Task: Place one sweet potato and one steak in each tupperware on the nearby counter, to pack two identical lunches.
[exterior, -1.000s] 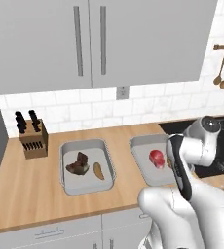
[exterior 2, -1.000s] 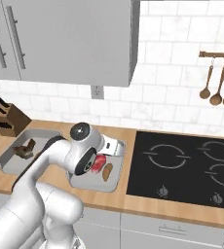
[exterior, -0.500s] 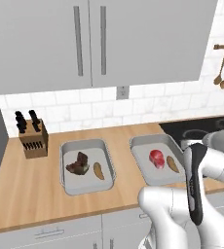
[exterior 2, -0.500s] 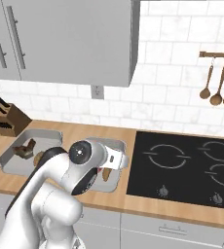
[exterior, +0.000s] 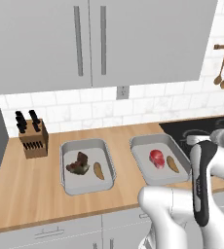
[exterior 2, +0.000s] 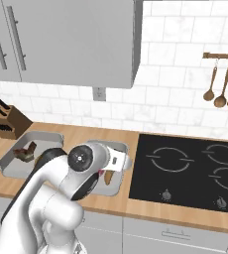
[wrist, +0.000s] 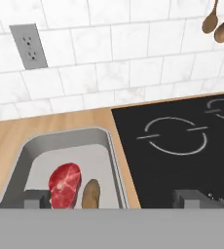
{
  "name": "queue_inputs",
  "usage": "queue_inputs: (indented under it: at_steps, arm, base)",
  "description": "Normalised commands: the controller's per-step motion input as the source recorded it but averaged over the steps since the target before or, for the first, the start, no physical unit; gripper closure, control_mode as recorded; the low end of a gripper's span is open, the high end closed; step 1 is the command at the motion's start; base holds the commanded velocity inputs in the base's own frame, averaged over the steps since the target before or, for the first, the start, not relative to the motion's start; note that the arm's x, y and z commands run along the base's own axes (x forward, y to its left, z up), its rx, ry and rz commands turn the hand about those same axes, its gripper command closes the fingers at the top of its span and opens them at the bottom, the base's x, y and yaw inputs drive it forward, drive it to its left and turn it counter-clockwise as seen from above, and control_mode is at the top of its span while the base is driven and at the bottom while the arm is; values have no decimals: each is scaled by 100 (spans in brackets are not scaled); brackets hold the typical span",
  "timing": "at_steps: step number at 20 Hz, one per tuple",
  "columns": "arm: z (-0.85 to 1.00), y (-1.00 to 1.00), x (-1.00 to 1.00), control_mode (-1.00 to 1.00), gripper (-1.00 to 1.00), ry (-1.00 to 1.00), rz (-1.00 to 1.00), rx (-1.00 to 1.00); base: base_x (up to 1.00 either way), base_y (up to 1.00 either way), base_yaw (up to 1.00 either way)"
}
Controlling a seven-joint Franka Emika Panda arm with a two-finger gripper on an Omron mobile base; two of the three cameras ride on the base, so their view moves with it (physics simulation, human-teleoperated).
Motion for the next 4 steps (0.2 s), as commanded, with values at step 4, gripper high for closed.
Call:
queue_inputs:
  at_steps: [4]
  arm:
    - [14,0,-6,-100,-100,-7,0,0]
  base:
    - [0,0,0]
